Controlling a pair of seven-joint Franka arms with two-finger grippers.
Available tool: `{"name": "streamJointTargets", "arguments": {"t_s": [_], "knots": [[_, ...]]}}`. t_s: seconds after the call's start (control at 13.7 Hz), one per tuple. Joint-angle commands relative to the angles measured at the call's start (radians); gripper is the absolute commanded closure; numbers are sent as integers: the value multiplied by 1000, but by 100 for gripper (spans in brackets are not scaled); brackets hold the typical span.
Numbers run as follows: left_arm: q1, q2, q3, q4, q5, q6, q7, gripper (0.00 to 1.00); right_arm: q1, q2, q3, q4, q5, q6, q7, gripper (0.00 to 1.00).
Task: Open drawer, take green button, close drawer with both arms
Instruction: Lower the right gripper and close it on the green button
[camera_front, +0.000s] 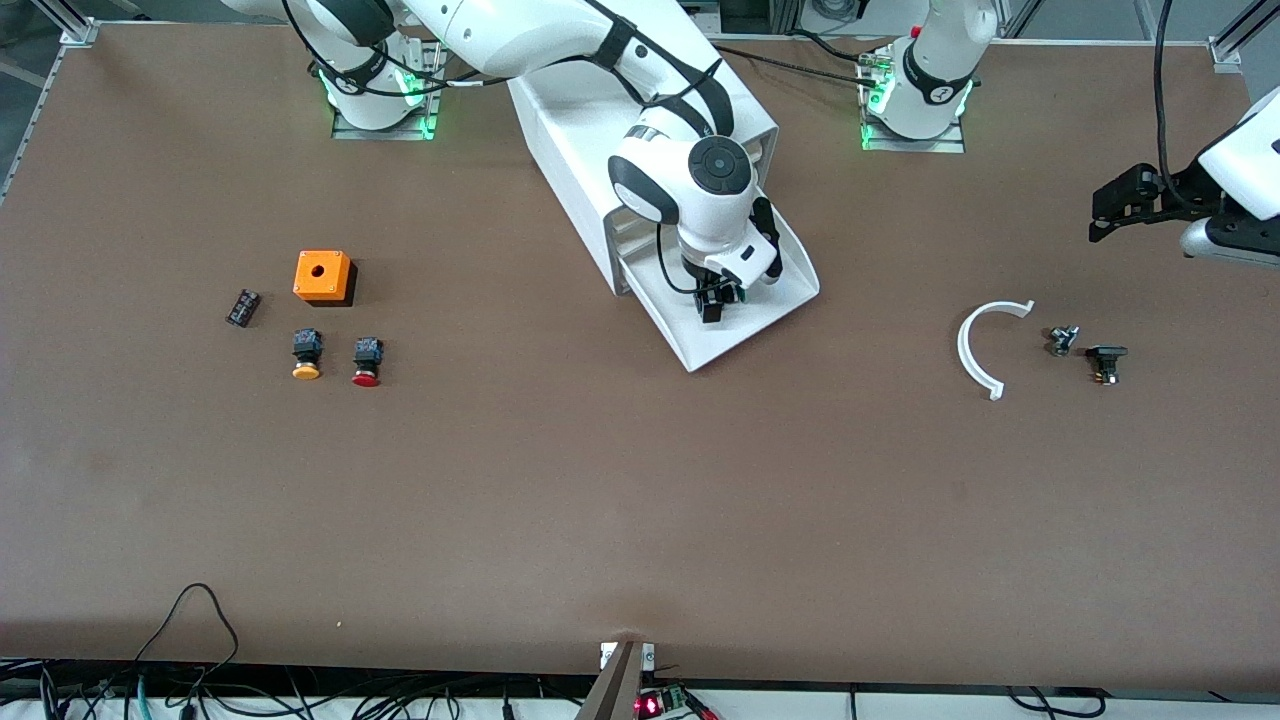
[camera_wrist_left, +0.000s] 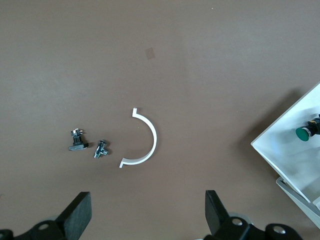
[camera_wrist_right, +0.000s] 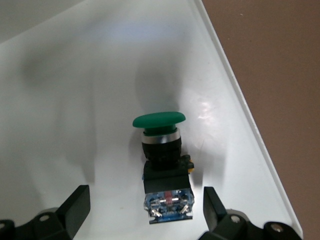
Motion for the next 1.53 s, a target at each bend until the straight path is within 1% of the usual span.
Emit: {"name": "streamJointTargets", "arguments": {"t_s": [0.0, 0.07, 0.15, 0.29, 0.37, 0.58, 0.8, 0.95, 1.02, 1.17, 1.32, 1.46], "knots": [[-5, 16, -17, 37, 8, -8, -22, 0, 5, 27, 5, 36, -38, 12, 24, 10], [-5, 20, -22, 37, 6, -8, -29, 0, 6, 27, 5, 36, -55, 18, 24, 16], [-5, 20, -24, 37, 6, -7, -43, 0, 6, 27, 5, 36, -58, 21, 24, 26], [-5, 19, -39, 37, 6, -8, -75, 0, 5, 27, 5, 36, -58, 26, 24, 38], [-3, 19, -37, 37, 6, -8, -91, 0, 6, 27, 5, 36, -58, 27, 24, 41], [-3, 19, -37, 37, 6, -8, -100, 0, 6, 41, 5, 38, -67, 41, 24, 54], [-3, 19, -37, 37, 6, -8, -100, 0, 14, 42, 13, 36, -106, 55, 49, 67], [-3, 19, -37, 37, 6, -8, -100, 0, 22, 36, 13, 38, -107, 55, 96, 73], [-3, 19, -36, 37, 6, -8, -100, 0, 20, 30, 14, 38, -107, 50, 110, 77], [-2, 19, -36, 37, 6, -8, -100, 0, 13, -14, 22, 39, -106, 41, 138, 82], [-2, 19, -36, 39, 6, -8, -100, 0, 3, -88, 25, 33, -107, 27, 255, 82], [-3, 22, -36, 39, 6, -8, -100, 0, -35, -162, 21, 31, -107, 0, 374, 82]]}}
